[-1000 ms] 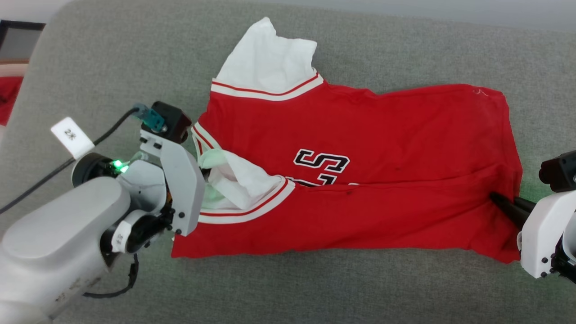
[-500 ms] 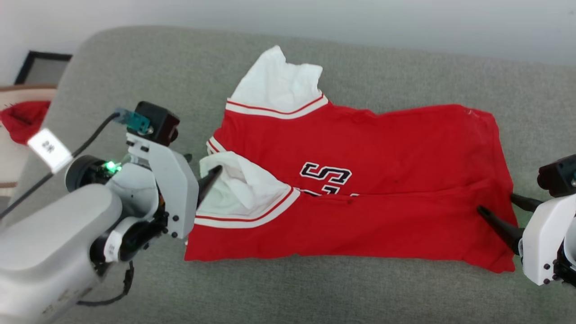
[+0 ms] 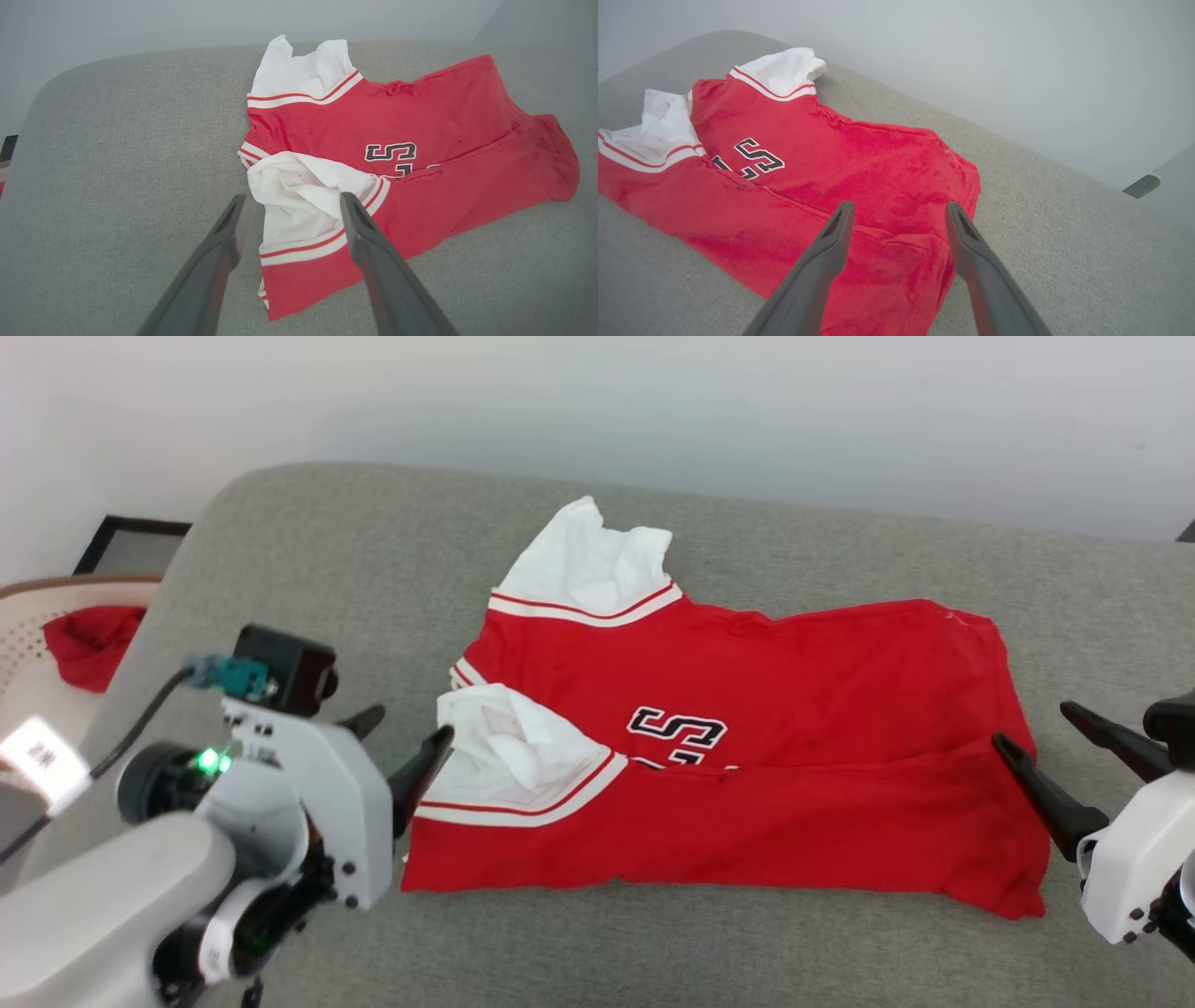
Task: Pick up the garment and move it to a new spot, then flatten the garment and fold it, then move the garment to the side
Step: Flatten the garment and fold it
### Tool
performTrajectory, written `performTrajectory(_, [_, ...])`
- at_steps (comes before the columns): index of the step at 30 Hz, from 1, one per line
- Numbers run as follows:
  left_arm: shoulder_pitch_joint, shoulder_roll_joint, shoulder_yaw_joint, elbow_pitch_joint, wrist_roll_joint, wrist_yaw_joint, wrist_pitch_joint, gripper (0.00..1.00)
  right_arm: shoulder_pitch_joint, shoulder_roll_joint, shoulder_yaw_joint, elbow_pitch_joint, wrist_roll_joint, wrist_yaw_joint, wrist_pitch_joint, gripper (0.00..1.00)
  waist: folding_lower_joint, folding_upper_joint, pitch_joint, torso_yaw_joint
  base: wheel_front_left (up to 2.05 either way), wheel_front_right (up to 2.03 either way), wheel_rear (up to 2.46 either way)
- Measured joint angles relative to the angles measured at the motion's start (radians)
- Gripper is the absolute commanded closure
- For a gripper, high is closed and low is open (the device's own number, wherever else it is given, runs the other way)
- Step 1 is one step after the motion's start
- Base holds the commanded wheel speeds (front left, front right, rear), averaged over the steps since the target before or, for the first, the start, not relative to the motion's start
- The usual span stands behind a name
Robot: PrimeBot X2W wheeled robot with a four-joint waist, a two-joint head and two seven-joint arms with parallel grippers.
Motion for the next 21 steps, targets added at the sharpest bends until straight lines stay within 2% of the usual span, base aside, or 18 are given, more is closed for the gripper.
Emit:
performTrajectory(9, [0.068, 0.07, 0.024, -0.088, -0.087, 0.081, 0.027, 0.0, 0.081, 0.076, -0.083, -0.085, -0.059, 0.0, -0.081, 0.0, 0.0, 0.0, -0.013, -0.047, 0.0, 0.0, 0.0])
performTrajectory(21, [0.086, 0.096, 0.049, -0.006, -0.276, 0.122, 0.193, 0.0, 0.139, 0.162, -0.168, -0.153, -0.066, 0.0, -0.07, 0.0, 0.0, 0.0, 0.03, -0.123, 0.0, 0.0, 0.0])
